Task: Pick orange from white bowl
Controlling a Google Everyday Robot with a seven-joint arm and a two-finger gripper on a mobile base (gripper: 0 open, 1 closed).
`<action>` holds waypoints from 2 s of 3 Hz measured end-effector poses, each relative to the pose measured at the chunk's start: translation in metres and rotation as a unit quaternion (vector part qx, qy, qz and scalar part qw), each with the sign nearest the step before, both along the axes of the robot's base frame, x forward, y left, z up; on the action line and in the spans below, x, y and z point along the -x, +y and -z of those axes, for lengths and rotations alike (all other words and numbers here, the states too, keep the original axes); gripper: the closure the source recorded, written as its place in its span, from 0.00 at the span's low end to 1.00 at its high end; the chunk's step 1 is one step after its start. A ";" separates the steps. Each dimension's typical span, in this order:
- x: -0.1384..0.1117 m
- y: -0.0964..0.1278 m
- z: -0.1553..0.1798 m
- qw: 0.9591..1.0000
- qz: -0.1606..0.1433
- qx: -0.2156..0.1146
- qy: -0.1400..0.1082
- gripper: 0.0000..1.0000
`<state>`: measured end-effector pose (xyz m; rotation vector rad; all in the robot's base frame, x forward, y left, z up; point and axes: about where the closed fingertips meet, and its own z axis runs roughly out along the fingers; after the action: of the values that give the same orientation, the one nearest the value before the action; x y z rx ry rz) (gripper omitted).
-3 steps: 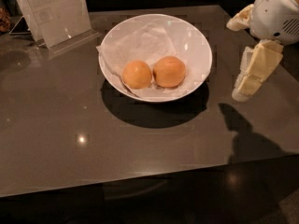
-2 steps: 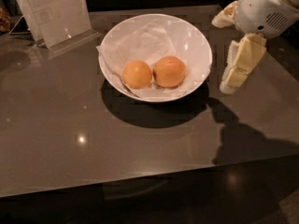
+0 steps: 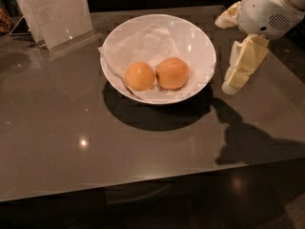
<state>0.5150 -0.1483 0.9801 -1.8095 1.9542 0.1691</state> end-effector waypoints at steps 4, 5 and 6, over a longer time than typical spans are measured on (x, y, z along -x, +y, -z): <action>-0.034 0.017 0.013 0.999 -0.021 -0.026 0.008 0.30; -0.051 0.031 0.024 0.998 -0.039 -0.040 0.017 0.21; -0.067 0.045 0.034 0.997 -0.056 -0.055 0.027 0.17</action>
Offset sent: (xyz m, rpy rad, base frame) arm 0.0180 0.0104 -0.0044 0.0285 0.0037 0.0279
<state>0.5818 -0.1030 0.9459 -1.8597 1.8432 0.3587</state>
